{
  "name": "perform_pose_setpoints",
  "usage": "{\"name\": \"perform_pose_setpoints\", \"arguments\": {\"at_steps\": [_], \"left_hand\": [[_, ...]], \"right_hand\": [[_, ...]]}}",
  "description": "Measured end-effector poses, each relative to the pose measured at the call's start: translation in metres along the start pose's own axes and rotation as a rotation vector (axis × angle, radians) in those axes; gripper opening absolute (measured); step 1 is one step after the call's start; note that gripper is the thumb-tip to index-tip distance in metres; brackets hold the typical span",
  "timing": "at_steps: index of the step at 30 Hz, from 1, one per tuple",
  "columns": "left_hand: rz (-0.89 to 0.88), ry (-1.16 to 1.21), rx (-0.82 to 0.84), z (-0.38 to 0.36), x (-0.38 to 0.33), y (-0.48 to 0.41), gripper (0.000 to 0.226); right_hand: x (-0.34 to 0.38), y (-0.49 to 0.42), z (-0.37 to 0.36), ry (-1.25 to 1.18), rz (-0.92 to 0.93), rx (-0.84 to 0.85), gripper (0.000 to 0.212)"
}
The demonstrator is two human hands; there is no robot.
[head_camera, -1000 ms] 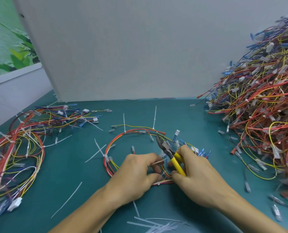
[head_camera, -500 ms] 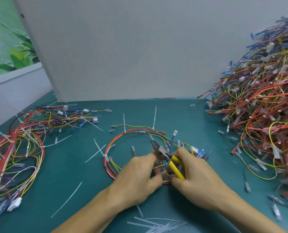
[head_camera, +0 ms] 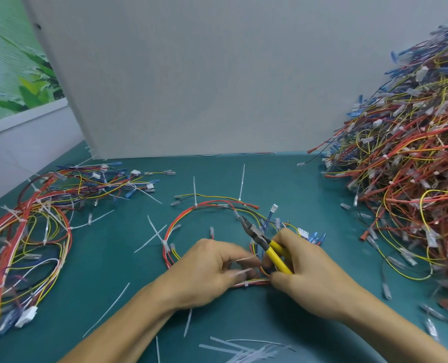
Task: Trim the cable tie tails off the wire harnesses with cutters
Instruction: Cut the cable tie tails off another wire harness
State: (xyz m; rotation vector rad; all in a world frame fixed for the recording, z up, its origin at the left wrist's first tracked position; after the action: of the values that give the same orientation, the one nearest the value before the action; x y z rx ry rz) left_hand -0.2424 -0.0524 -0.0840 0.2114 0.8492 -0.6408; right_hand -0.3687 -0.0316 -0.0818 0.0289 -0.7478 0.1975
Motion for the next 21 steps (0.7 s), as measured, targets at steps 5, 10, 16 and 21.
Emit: {"name": "perform_pose_setpoints", "arguments": {"at_steps": [5,10,16,21], "left_hand": [[-0.171,-0.221,-0.188,0.002,-0.013,0.000,0.012],[-0.196,-0.176,-0.162,-0.004,-0.016,0.000,0.014],[-0.093,-0.124,-0.221,0.001,-0.008,-0.001,0.010],[0.003,-0.065,-0.173,-0.001,0.002,-0.004,0.009]], "right_hand": [[-0.003,-0.001,0.000,0.012,-0.003,0.011,0.022],[-0.002,0.000,-0.001,0.005,-0.028,0.030,0.027],[-0.003,0.000,-0.001,-0.004,-0.031,0.055,0.025],[0.000,-0.001,0.006,0.000,0.002,-0.024,0.017]]}}
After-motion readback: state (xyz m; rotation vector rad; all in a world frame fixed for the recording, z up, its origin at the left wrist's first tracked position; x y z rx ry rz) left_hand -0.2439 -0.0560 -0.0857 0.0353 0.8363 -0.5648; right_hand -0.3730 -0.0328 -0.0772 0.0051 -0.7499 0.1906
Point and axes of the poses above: each hand's wrist, its own y-axis away from the middle knuckle, its own z-axis out of the back of the hand, x = y × z, the point moved 9 cm from there along -y, towards the middle knuckle, and after that the axes turned 3 degrees about z, right-handed, at the moved point
